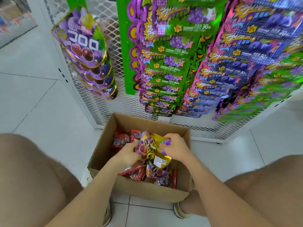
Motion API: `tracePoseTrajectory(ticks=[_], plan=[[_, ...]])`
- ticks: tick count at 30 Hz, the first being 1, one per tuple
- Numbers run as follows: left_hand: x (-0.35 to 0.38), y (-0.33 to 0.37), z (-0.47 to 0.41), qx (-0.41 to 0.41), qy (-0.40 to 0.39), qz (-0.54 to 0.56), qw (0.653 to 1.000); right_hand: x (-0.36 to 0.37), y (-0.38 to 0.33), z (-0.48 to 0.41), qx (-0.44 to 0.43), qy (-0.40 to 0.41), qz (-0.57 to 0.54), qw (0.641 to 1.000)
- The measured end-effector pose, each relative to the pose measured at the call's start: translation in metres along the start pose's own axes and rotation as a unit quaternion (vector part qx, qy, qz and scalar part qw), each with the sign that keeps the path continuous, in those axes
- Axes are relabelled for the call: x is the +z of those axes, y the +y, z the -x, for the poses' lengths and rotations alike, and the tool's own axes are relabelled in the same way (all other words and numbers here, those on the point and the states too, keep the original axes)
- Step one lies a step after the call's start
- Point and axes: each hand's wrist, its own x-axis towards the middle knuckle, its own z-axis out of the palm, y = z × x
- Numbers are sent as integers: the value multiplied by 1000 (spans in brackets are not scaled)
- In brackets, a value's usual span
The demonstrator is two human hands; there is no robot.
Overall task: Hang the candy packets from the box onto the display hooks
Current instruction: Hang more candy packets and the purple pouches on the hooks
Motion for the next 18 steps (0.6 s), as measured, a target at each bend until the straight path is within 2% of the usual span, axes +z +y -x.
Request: tracePoseTrajectory(ticks=[2, 4, 8, 13, 15, 18], plan=[[-10, 6, 6, -4, 56, 5, 998, -16, -9, 1, -7, -29, 19, 999], [-14, 18, 16, 26, 87, -6, 996, -30, -22, 3, -47, -41, 29, 998], [-24, 49, 39, 108, 117, -57, 986, -58, -62, 7, -116, -3, 40, 992], [-51, 86, 52, 176, 154, -127, 964, -82, -106, 12, -170, 21, 137, 976], [-58, 102, 59, 177, 139, -51, 973, -88, -123, 23, -194, 28, 138, 971], [-59, 124, 70, 122, 115, 113, 979, -80, -143, 43, -226, 77, 146, 960]])
